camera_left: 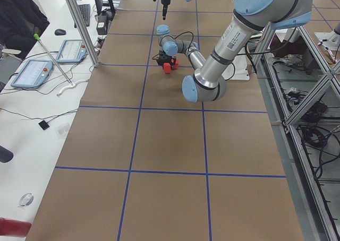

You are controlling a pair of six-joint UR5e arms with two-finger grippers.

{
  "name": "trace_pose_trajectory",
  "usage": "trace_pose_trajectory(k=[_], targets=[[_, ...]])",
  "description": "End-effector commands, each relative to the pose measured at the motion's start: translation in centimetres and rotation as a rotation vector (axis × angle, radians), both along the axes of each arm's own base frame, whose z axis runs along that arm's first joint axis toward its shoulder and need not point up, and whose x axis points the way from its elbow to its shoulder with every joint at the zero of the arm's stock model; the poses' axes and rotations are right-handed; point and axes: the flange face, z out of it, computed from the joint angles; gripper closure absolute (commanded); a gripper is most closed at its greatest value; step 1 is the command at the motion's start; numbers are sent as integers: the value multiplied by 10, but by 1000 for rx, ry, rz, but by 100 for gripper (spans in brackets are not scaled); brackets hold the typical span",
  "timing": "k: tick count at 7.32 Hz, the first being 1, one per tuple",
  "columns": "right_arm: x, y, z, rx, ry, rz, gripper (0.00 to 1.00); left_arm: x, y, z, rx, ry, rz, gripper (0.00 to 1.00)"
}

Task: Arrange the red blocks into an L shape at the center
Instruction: 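Set the cube beside the farther cube, on the left arm's side, then hold and press the cube against the farther cube with the left gripper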

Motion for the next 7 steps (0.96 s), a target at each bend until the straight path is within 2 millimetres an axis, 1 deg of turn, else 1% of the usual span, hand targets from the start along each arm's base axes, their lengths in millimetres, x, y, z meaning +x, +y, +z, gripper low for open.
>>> trace_pose_trajectory(k=[1, 7], targets=[[0, 0, 0, 0, 0, 0, 0, 2, 2, 0, -9, -1, -5, 100], [-1, -1, 2, -3, 2, -2, 0, 4, 4, 0, -14, -1, -5, 100]])
